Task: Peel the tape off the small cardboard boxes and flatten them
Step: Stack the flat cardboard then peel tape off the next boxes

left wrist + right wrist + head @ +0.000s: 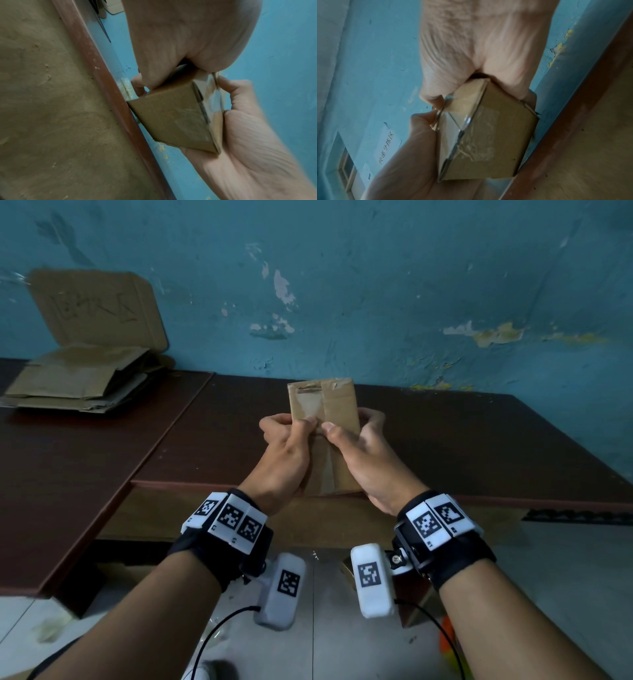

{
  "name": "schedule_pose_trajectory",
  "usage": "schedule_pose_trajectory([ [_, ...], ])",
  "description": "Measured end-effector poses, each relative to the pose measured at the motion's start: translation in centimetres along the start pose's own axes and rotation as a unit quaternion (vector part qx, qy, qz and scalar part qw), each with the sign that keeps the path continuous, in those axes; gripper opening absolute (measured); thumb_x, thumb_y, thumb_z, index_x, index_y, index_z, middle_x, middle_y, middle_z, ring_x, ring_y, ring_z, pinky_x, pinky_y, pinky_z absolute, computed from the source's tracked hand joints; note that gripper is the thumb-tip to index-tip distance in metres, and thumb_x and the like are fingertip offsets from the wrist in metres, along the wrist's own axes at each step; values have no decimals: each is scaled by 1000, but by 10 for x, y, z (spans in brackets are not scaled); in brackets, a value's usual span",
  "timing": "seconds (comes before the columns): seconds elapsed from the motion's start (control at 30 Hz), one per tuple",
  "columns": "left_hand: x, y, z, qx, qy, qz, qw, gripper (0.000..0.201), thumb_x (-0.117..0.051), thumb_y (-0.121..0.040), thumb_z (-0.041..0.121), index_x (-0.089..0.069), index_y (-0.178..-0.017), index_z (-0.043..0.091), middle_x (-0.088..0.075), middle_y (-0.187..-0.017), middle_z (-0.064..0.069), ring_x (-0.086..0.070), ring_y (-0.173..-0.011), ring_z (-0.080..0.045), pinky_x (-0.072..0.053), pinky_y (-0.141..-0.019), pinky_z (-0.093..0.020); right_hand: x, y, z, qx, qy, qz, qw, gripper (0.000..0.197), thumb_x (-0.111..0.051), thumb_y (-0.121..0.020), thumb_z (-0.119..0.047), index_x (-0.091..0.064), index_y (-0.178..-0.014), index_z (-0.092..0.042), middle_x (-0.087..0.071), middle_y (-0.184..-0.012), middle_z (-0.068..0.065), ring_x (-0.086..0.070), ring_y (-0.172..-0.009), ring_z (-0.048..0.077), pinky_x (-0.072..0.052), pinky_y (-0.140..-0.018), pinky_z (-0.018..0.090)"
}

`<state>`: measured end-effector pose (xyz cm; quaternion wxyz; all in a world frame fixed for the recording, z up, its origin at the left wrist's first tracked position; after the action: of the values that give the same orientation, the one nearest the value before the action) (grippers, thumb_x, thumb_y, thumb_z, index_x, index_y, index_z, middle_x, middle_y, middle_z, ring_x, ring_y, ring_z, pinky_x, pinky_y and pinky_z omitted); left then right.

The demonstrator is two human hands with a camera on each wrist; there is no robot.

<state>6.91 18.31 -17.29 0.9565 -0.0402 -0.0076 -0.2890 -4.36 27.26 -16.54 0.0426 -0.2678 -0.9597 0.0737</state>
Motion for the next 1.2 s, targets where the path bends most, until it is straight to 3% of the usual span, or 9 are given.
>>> schedule_pose_trajectory([
  [0.1, -1, -2, 2, -9, 45, 31, 998, 65, -60, -85, 69, -39, -123, 20, -46, -128, -1, -57, -132, -23, -57, -106, -49, -1, 0, 5, 18, 2, 48, 999, 49, -71, -107, -28, -37, -140, -16, -73, -124, 0, -75, -110, 1, -62, -99, 32],
  [0.17, -4, -2, 5, -24, 94, 38, 995, 47, -63, -101, 56, -41, -122, 21, -59, -130, -8, -69, -123, -26, -61, -103, -53, -3, 1, 4, 34, 18, 98, 994, 50, -74, -104, -44, -48, -140, -22, -72, -130, -2, -74, -118, 9, -62, -106, 43],
  [0.27, -7, 1, 11, -53, 111, 27, 992, 39, -53, -111, 48, -40, -135, 19, -65, -132, -7, -75, -116, -19, -65, -96, -46, -6, 0, 0, 43, 23, 153, 987, 53, -73, -100, -58, -58, -140, -27, -74, -130, -7, -74, -117, 9, -62, -105, 47],
  [0.43, -12, 8, 11, -37, 118, -25, 992, 81, -43, -95, 76, -29, -151, 18, -64, -135, 3, -74, -108, 4, -62, -87, -23, -11, 0, -5, 5, 2, 138, 990, 58, -69, -98, -67, -61, -141, -29, -77, -124, -11, -75, -114, 5, -61, -106, 42],
  [0.57, -14, 6, 6, -20, 146, 6, 989, 53, -47, -111, 54, -33, -146, 17, -67, -122, 2, -78, -99, -4, -63, -81, -27, -11, -1, -3, 4, 25, 148, 989, 48, -68, -103, -58, -60, -138, -27, -76, -124, -7, -76, -109, 8, -64, -96, 38],
  [0.67, -13, 5, 5, -17, 143, 6, 990, 42, -47, -114, 46, -33, -144, 20, -64, -124, -2, -74, -108, -13, -63, -83, -32, -12, -1, -3, 4, 27, 148, 989, 45, -68, -106, -49, -56, -140, -23, -74, -120, -5, -75, -98, 1, -62, -79, 22],
  [0.93, -15, 3, 0, -37, 107, -46, 993, 37, -39, -118, 34, -27, -147, 14, -43, -125, 13, -69, -104, 2, -63, -79, -23, -6, 1, 2, -13, 26, 156, 987, 46, -69, -106, -40, -49, -139, -16, -72, -118, 1, -73, -96, 4, -58, -71, 18],
  [1.1, -17, 5, 2, -34, 64, -68, 995, 10, -35, -118, 33, -44, -115, 34, -30, -149, -7, -57, -132, -15, -59, -106, -40, -4, 5, 0, -29, 0, 143, 989, 45, -70, -105, -31, -45, -137, -11, -68, -113, 0, -74, -81, -4, -58, -64, 16],
  [1.2, -17, 4, 0, -19, 72, -74, 994, 29, -40, -116, 41, -35, -138, 23, -36, -146, -4, -60, -129, -13, -62, -100, -38, -4, 6, -2, -36, -23, 133, 990, 45, -69, -103, -28, -47, -136, -8, -62, -116, 1, -71, -75, -10, -58, -62, 17],
])
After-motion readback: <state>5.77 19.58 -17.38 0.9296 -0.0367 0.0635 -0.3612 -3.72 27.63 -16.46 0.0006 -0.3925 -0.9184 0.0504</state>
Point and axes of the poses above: each hand's wrist, its own y-axis away from the middle knuckle, its own x-axis out of the back of the hand, z = x × y, the point moved 4 cm from there along -y, towards the middle knuckle
